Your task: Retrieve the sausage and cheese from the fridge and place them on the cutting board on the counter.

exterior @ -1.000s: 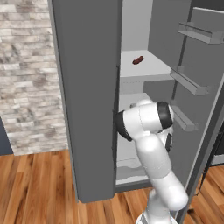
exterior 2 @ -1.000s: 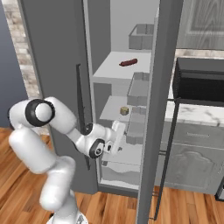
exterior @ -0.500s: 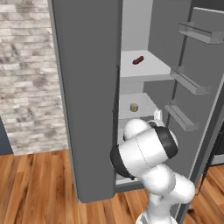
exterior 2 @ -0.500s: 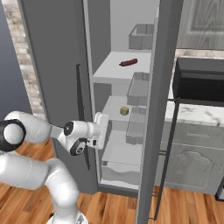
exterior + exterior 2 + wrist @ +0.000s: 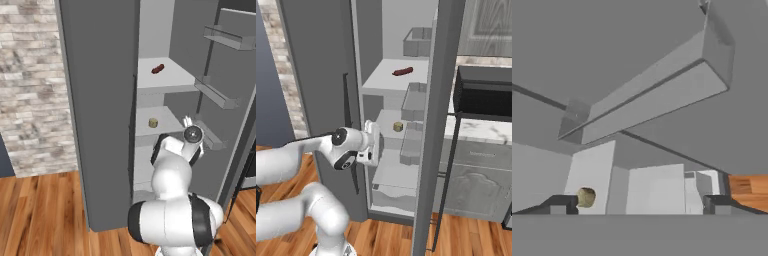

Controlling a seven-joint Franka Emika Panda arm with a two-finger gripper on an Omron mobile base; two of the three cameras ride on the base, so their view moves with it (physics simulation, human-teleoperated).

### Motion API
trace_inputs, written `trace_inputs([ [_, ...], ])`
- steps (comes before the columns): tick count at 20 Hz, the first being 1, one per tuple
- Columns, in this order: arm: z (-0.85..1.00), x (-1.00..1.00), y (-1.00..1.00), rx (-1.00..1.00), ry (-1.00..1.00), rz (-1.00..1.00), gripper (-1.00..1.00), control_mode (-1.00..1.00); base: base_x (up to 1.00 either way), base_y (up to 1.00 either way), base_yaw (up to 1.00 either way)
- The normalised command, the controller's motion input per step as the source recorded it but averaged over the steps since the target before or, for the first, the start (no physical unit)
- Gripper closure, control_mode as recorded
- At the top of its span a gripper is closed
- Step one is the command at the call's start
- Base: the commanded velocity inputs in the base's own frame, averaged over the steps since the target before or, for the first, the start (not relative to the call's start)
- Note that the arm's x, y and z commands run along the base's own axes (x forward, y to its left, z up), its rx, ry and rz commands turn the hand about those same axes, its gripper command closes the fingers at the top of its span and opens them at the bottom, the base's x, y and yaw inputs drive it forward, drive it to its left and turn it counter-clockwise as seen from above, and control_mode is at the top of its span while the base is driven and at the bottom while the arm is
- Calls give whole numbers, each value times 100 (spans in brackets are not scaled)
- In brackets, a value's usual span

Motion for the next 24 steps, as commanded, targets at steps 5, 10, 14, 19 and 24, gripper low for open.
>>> trace_inputs([
  [5,61,-14,7,-21,22,30,-100,-100,0,0,0],
  [10,79,-2,27,-20,27,35,-100,-100,0,0,0],
  [14,29,-17,18,-19,22,35,-100,-100,0,0,0],
  [19,0,-6,57,-17,1,37,-100,-100,0,0,0],
  [24,-5,2,54,-14,0,42,-100,-100,0,0,0],
])
